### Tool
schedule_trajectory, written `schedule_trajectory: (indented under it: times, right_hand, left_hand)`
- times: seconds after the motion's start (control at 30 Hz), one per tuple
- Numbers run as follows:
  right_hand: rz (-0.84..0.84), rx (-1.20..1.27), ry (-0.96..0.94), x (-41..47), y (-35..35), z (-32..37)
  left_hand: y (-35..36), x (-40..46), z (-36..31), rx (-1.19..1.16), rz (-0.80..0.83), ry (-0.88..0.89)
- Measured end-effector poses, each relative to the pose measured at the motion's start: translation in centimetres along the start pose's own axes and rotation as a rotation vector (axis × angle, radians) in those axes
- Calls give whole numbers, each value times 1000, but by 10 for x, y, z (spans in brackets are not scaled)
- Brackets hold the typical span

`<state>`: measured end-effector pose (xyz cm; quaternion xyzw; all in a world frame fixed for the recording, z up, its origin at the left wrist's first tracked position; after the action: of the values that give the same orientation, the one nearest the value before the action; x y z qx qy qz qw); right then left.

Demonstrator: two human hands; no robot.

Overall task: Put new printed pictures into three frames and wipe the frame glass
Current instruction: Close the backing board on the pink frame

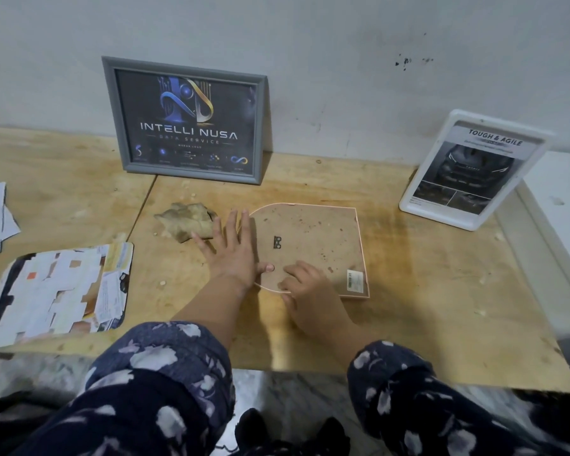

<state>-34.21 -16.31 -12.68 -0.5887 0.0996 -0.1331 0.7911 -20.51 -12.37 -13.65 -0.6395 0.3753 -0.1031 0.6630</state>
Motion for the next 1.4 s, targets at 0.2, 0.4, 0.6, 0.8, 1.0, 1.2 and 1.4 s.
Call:
schedule_trajectory:
  times: [0.2, 0.4, 0.6, 0.8, 1.0, 1.2, 1.4]
  right_hand:
    - [31, -29, 2, 1, 6, 5]
    - [-75, 154, 216, 30, -68, 14]
    - [-132, 475, 321, 67, -160, 20]
    - [-118, 1270, 319, 75, -166, 7]
    - [29, 1832, 409, 78, -122, 8]
    - [141, 1640, 543, 106, -62, 33]
    - [167, 905, 470, 146, -9, 56]
  left_hand:
    - [-4, -10, 19, -113, -100, -1]
    - [-30, -20, 60, -585, -254, -64]
    - [-41, -11, 44, -1025, -58, 31]
    - [-56, -2, 47, -1384, 93, -6]
    - [-61, -15, 110, -1479, 69, -97]
    - [-61, -43, 188, -1517, -41, -269]
    - [-58, -86, 324, -1458, -313, -528]
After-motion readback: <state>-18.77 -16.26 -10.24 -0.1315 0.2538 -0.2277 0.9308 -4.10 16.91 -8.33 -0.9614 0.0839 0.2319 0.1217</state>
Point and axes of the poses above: each hand's wrist, its own x-axis towards the middle knuckle, its own y-axis out of the palm, z = x × y, the point moved 9 cm from there along x, towards the middle knuckle, and after that the axes turned 8 degrees about z, right-handed, at the moved point
